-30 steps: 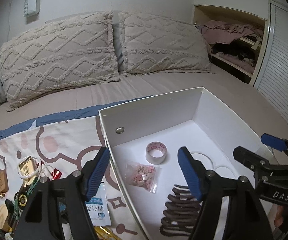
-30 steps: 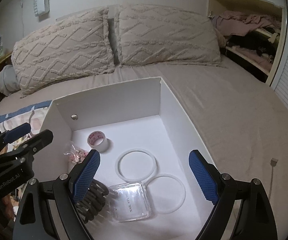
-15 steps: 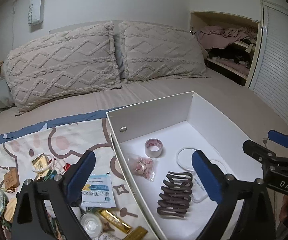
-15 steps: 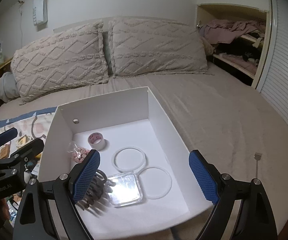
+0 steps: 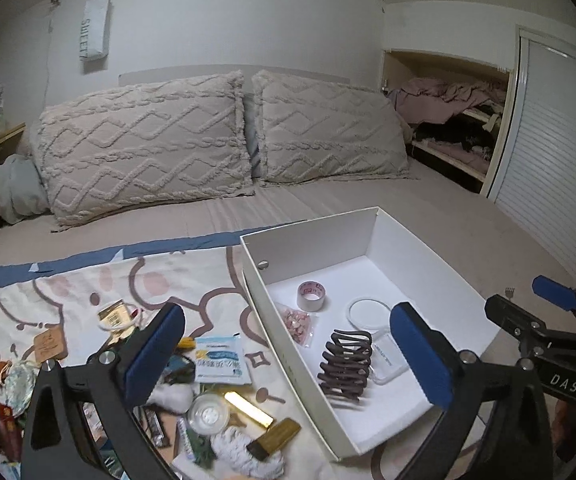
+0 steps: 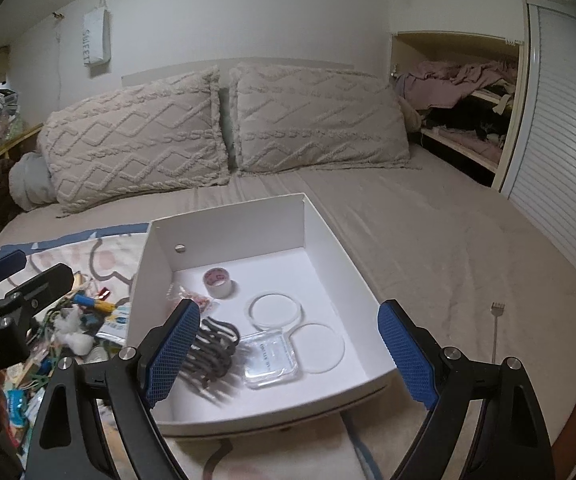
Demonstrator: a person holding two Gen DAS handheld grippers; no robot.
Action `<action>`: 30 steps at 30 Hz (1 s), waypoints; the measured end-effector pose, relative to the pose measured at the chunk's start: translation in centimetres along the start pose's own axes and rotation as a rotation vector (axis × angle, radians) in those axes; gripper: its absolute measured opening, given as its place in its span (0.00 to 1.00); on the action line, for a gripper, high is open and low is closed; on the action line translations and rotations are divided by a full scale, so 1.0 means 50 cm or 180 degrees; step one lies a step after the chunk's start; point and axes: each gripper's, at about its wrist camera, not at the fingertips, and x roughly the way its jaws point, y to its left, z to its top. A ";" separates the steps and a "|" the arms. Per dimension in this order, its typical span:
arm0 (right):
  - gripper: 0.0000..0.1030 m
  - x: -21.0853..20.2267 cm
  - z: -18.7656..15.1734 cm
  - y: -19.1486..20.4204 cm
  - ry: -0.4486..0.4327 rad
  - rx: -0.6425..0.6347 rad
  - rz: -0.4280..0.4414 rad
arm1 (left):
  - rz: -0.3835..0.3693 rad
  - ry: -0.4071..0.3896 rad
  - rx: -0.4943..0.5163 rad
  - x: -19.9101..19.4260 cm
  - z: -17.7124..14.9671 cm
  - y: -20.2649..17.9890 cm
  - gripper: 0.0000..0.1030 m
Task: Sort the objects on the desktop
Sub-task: 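Withdraw both open grippers up out of the white box, then move both open tools back over the pile of items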
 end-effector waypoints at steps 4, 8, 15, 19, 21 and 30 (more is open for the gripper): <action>0.88 -0.040 -0.002 0.013 -0.0066 0.0018 0.0065 | -0.0016 -0.0090 -0.0036 -0.056 -0.003 0.012 1.00; 0.88 -0.082 -0.005 0.029 -0.0124 -0.0004 0.0110 | -0.0006 -0.0151 -0.0067 -0.111 -0.009 0.028 1.00; 0.88 -0.169 -0.019 0.060 -0.0287 -0.0092 0.0190 | 0.0200 -0.0298 -0.0073 -0.213 -0.029 0.054 1.00; 0.88 -0.211 -0.034 0.071 -0.0345 -0.0089 0.0280 | 0.0265 -0.0315 -0.0106 -0.264 -0.043 0.065 1.00; 0.88 -0.227 -0.043 0.073 -0.0358 -0.0088 0.0313 | 0.0277 -0.0336 -0.0093 -0.290 -0.050 0.067 1.00; 0.88 -0.310 -0.075 0.087 -0.0471 -0.0153 0.0349 | 0.0348 -0.0439 -0.0086 -0.398 -0.089 0.080 1.00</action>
